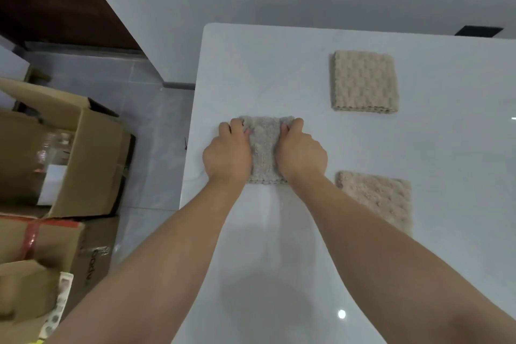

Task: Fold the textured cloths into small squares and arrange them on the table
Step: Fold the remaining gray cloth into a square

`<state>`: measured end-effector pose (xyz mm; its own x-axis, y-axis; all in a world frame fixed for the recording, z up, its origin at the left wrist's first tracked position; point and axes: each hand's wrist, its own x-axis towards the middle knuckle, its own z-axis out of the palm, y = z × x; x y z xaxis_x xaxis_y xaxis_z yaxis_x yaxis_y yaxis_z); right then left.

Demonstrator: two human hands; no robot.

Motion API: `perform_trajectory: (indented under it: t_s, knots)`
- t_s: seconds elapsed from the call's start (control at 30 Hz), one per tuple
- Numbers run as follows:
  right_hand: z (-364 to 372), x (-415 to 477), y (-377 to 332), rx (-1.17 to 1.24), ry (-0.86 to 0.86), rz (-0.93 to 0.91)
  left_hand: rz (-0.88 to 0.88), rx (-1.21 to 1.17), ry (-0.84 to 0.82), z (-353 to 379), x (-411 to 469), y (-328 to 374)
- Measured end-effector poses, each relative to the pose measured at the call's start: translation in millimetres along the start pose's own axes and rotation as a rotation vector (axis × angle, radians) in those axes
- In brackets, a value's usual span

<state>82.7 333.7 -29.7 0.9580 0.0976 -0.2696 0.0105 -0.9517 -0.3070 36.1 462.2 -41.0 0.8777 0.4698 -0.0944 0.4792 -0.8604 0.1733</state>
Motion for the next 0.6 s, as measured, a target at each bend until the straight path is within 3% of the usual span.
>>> perform_trajectory:
  t_s: [0.07, 0.2, 0.27, 0.33, 0.4, 0.5, 0.6]
  knots:
    - [-2.9, -1.0, 0.1, 0.043, 0.000, 0.020, 0.007, 0.083, 0.065, 4.3, 2.1, 0.0]
    - [-14.2, -11.6, 7.2, 0.083, 0.054, 0.063, -0.016, -0.048, 0.193, -4.2, 0.4, -5.6]
    - [-10.5, -21.2, 14.9, -0.005, 0.269, -0.083, 0.184, -0.043, 0.221, -8.9, -6.5, -4.4]
    - [-1.3, -27.6, 17.8, -0.028, 0.330, -0.271, 0.414, -0.005, 0.155, -8.6, -12.4, 0.0]
    - [10.1, -27.8, 19.5, -0.028, 0.189, -0.411, 0.500, 0.060, 0.041, -0.8, -15.1, 2.4]
    - [18.4, -21.4, 24.1, -0.054, -0.034, -0.425, 0.479, 0.096, -0.088, 12.1, -13.4, -6.5]
    - [24.3, -19.0, 33.6, -0.104, -0.077, -0.407, 0.492, 0.027, -0.122, 18.5, -11.2, -17.4]
